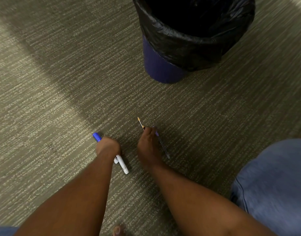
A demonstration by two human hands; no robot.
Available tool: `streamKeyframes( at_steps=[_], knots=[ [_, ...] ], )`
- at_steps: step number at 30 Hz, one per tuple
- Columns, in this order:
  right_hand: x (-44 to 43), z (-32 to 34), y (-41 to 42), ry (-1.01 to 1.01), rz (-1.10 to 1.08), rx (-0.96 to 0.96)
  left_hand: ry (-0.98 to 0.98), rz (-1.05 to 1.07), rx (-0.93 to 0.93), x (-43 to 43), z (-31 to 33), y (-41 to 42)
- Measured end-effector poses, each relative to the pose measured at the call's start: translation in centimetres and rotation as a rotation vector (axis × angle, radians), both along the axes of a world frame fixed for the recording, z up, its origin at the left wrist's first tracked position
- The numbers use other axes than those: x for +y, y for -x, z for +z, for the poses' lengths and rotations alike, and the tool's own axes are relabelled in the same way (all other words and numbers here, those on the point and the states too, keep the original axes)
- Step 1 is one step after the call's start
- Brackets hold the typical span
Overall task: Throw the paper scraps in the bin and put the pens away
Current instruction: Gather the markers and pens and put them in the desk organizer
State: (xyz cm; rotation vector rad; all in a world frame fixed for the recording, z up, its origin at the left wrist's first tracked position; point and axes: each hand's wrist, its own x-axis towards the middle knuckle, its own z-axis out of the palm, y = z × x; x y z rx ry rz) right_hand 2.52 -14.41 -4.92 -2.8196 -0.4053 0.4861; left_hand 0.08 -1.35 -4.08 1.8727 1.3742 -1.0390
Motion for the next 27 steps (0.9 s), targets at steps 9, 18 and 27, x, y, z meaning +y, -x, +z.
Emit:
streamKeyframes(
  at_steps=[9, 18, 27],
  knots=[
    [-2.0, -0.3, -2.2, 0.016, -0.219, 0.032, -0.106, -0.004, -0.034, -0.1, -0.9, -0.2],
    [-3.0, -1.5, -2.0, 0.189, -0.172, 0.137, -0.159, 0.037, -0.079, 0.0, -1.4, -0.3],
    [-2.2, -0.7, -2.7, 0.129, -0.185, 0.099, -0.179, 0.072, -0.241, 0.1, -0.4, -1.0]
  ],
)
